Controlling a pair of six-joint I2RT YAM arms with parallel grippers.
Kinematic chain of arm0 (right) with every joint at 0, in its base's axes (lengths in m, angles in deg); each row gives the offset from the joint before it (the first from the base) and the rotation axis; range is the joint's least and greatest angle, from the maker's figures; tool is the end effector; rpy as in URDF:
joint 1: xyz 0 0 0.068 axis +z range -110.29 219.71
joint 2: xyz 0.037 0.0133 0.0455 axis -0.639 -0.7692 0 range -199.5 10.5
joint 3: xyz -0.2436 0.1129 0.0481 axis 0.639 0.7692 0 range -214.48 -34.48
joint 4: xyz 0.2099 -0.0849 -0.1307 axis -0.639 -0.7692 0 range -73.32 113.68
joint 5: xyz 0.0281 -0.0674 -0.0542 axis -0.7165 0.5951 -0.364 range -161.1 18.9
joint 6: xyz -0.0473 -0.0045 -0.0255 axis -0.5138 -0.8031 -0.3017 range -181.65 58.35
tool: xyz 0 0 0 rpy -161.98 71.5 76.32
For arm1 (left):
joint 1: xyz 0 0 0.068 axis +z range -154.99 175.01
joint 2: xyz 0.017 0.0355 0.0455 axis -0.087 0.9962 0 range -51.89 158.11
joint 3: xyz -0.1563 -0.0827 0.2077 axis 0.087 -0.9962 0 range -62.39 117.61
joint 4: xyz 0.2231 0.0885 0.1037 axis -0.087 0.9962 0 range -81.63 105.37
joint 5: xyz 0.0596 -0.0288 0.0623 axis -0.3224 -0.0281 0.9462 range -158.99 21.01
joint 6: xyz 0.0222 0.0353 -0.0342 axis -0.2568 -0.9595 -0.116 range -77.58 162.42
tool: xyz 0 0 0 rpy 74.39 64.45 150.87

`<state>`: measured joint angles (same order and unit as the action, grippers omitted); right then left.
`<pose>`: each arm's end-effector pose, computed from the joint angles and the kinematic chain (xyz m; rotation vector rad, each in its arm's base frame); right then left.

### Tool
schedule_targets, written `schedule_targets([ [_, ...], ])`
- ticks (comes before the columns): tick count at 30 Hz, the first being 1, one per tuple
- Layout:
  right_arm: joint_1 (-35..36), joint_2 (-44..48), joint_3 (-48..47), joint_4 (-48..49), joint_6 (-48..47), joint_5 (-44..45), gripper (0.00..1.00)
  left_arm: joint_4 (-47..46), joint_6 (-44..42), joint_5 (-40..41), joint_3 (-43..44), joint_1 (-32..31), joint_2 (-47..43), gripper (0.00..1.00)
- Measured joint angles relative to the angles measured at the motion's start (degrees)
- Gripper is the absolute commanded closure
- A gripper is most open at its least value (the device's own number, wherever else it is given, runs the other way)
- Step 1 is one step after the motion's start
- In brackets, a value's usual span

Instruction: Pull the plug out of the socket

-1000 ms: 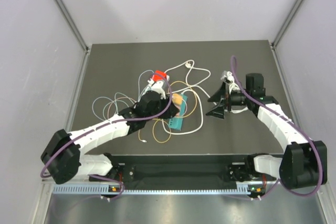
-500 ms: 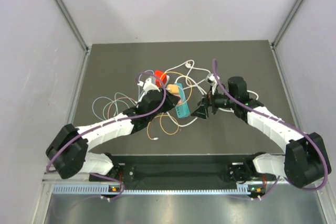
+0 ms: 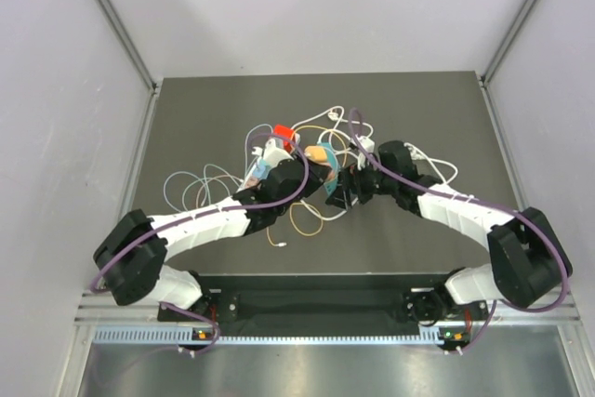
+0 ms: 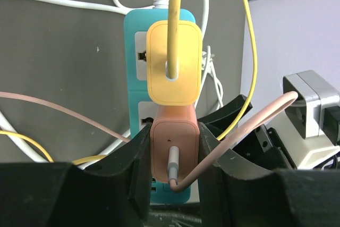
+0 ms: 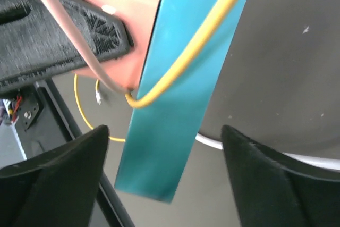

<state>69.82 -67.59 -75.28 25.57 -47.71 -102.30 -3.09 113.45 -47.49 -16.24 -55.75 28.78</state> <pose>0.2347 0.1574 0.2106 -0.6374 2.1817 1.0175 0.2073 -0.2332 0.2427 -0.6210 1.9954 -1.0064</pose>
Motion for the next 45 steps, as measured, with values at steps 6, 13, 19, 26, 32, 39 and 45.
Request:
schedule_targets([
  [6, 0.15, -0.17, -0.52, 0.31, 0.33, 1.11, 0.69, -0.52, 2.23, 0.72, 0.20, -0.74, 1.05, 1.00],
  [13, -1.44, -0.37, -1.70, -2.27, 0.50, 3.76, 1.00, -1.33, 2.97, 0.92, 0.22, -1.29, 1.25, 1.00],
  [19, -6.91, -0.37, -2.49, -3.80, -0.81, 2.36, 1.00, -2.27, 2.97, 0.42, -1.29, -1.25, -2.40, 1.00],
  [26, -9.88, -0.37, -2.49, -4.61, -0.39, 2.78, 1.00, -1.81, 0.70, -1.84, -2.38, -1.14, -9.99, 1.00],
  [32, -9.88, -0.74, -2.38, -4.39, -0.15, -0.22, 1.00, -0.31, -4.98, -7.48, -3.98, -0.81, -12.44, 1.00],
  [39, -9.88, -1.75, -1.97, -3.69, -0.68, -3.52, 1.00, 7.50, -15.19, -10.34, -4.57, -0.63, -18.56, 1.00],
  [45, -9.81, -3.28, -1.97, -3.69, -4.42, -7.54, 1.00, 18.84, -24.94, -8.15, -1.22, -0.44, -25.51, 1.00],
])
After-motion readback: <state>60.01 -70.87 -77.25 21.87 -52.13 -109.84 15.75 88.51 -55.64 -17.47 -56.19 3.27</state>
